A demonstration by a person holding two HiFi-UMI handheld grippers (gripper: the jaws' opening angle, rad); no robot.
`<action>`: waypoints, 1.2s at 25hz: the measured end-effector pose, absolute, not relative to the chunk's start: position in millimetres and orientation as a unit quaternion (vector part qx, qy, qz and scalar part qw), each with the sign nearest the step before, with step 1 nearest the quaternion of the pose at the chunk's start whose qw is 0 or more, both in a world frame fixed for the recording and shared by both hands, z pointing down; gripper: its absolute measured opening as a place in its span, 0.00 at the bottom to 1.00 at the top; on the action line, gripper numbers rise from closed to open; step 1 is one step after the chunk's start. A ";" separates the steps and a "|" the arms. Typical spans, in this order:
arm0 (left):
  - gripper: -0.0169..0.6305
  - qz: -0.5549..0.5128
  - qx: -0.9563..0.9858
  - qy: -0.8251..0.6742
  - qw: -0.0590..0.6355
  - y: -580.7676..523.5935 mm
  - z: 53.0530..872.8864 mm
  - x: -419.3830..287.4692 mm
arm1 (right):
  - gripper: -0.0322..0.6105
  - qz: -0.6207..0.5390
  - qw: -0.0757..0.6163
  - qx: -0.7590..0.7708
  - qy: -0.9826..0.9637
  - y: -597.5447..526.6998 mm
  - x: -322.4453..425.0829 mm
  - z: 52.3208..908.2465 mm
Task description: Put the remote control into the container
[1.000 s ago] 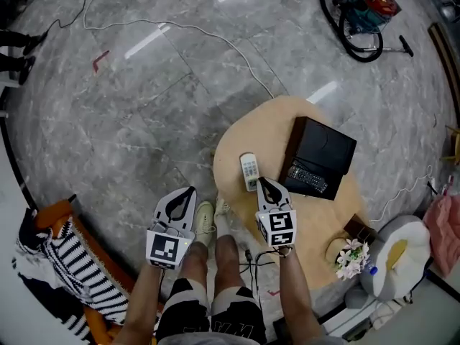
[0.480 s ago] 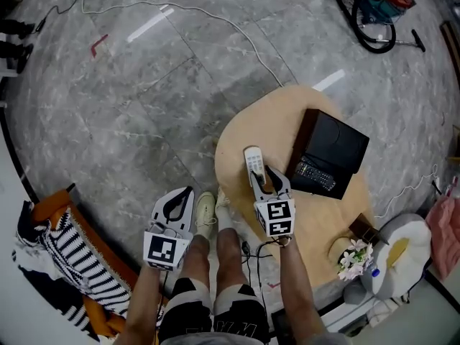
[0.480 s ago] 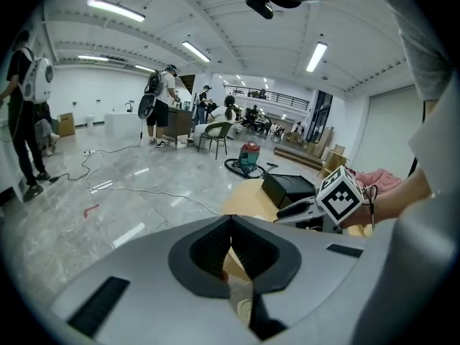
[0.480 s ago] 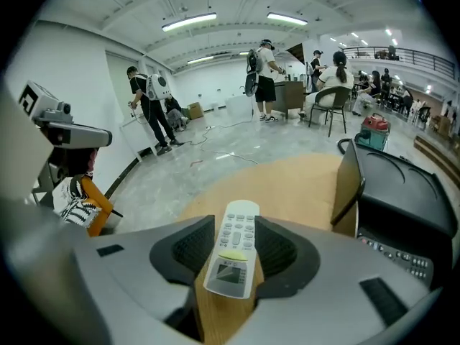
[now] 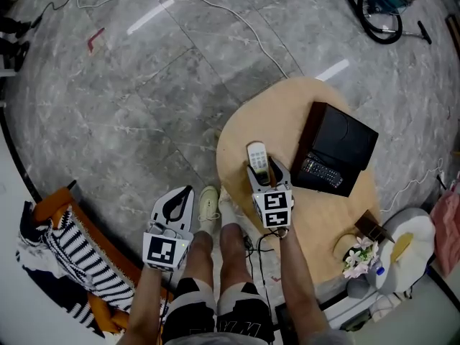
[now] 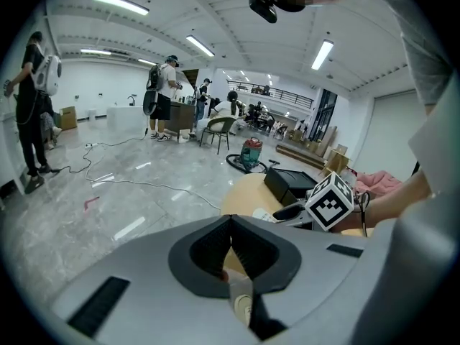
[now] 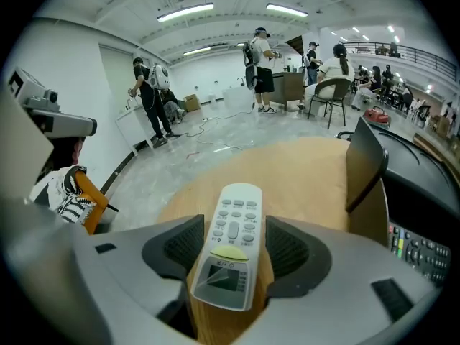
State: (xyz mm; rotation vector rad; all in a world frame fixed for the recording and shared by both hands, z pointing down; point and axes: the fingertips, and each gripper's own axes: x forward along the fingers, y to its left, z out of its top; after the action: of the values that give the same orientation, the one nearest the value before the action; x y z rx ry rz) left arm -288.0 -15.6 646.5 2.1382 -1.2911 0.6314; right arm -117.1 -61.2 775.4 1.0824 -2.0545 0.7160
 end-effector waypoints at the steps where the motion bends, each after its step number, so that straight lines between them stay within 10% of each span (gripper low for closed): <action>1: 0.04 0.234 0.797 -0.481 0.279 -14.5 648.4 -288.5 | 0.44 0.277 0.351 0.416 -0.791 -60.0 -117.3 777.2; 30: 0.04 0.236 0.794 -0.479 0.289 -8.3 656.2 -284.4 | 0.44 0.287 0.371 0.415 -0.779 -58.0 -117.6 788.8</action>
State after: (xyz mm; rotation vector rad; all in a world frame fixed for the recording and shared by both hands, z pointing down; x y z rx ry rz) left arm -284.4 -8.3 656.2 2.1200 -1.2785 0.6307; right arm -117.6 -58.0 788.8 1.0642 -1.9988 0.7368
